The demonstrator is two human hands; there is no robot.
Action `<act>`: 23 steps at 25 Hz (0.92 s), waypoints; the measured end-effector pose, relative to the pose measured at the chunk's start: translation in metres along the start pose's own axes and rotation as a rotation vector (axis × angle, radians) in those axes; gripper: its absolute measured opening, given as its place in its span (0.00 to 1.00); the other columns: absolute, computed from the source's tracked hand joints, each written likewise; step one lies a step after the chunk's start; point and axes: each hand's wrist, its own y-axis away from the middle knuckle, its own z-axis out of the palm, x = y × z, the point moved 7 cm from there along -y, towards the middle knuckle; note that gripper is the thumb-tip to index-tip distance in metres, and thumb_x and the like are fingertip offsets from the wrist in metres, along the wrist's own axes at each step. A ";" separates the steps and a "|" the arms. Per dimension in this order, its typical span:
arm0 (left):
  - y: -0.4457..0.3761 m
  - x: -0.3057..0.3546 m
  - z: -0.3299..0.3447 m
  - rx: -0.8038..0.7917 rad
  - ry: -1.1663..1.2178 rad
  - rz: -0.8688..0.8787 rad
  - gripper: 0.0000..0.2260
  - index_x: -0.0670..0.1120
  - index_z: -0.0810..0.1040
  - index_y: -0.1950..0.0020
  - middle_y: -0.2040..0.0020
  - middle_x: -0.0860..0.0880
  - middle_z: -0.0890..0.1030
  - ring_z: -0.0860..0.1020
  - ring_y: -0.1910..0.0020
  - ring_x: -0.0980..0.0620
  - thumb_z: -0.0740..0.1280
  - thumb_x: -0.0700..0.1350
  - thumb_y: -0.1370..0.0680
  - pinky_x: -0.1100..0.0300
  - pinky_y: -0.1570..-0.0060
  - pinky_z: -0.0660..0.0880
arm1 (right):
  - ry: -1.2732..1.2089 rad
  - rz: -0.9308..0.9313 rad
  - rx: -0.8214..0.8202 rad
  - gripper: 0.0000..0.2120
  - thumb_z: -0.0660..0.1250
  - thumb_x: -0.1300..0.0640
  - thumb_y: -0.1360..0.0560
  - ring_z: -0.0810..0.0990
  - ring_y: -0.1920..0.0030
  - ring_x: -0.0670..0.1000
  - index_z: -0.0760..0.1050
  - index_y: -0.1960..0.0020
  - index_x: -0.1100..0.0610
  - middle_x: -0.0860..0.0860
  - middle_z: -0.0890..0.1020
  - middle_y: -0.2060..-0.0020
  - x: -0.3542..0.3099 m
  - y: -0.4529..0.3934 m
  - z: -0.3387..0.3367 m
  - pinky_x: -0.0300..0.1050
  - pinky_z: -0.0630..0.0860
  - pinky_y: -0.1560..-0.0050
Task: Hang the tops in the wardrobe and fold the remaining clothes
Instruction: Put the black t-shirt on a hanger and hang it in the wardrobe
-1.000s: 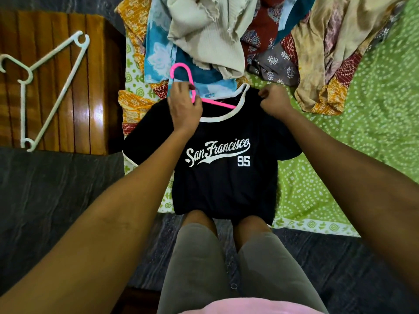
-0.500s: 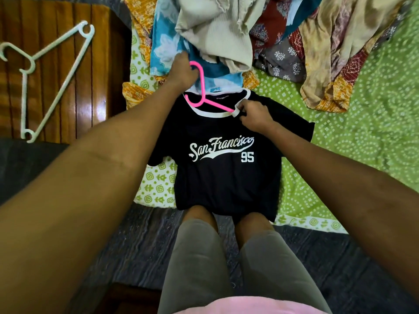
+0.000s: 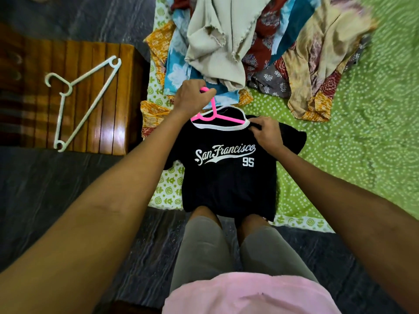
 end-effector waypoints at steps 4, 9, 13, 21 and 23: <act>0.035 0.039 -0.023 0.071 -0.034 -0.005 0.21 0.47 0.61 0.75 0.76 0.50 0.63 0.67 0.69 0.49 0.66 0.50 0.26 0.55 0.73 0.56 | 0.020 -0.064 0.177 0.08 0.68 0.63 0.29 0.81 0.55 0.58 0.82 0.51 0.64 0.58 0.84 0.56 -0.026 0.027 -0.043 0.47 0.74 0.53; 0.067 0.069 -0.054 0.170 -0.022 0.016 0.22 0.47 0.58 0.76 0.77 0.50 0.60 0.63 0.70 0.48 0.67 0.45 0.28 0.56 0.73 0.54 | 0.149 -0.328 0.217 0.06 0.68 0.61 0.34 0.82 0.60 0.56 0.83 0.60 0.61 0.54 0.84 0.63 -0.058 0.085 -0.065 0.43 0.71 0.59; 0.086 0.093 -0.089 0.210 0.077 0.121 0.16 0.44 0.61 0.77 0.79 0.50 0.58 0.56 0.77 0.54 0.63 0.50 0.36 0.59 0.75 0.52 | 0.153 -0.358 0.212 0.08 0.67 0.57 0.31 0.79 0.59 0.57 0.79 0.60 0.61 0.55 0.82 0.62 -0.070 0.106 -0.101 0.48 0.74 0.58; 0.136 0.164 -0.146 0.171 0.152 0.412 0.18 0.48 0.56 0.78 0.79 0.50 0.56 0.55 0.77 0.56 0.62 0.55 0.37 0.58 0.73 0.52 | -0.074 -0.293 -0.081 0.17 0.73 0.57 0.29 0.78 0.54 0.50 0.76 0.43 0.62 0.55 0.81 0.53 -0.164 0.099 -0.174 0.41 0.73 0.52; 0.154 0.188 -0.163 0.146 0.135 0.515 0.20 0.48 0.55 0.77 0.79 0.50 0.56 0.55 0.77 0.55 0.62 0.57 0.36 0.56 0.71 0.52 | -0.150 -0.284 -0.095 0.12 0.72 0.57 0.28 0.75 0.62 0.48 0.77 0.48 0.62 0.56 0.80 0.59 -0.192 0.107 -0.182 0.39 0.70 0.60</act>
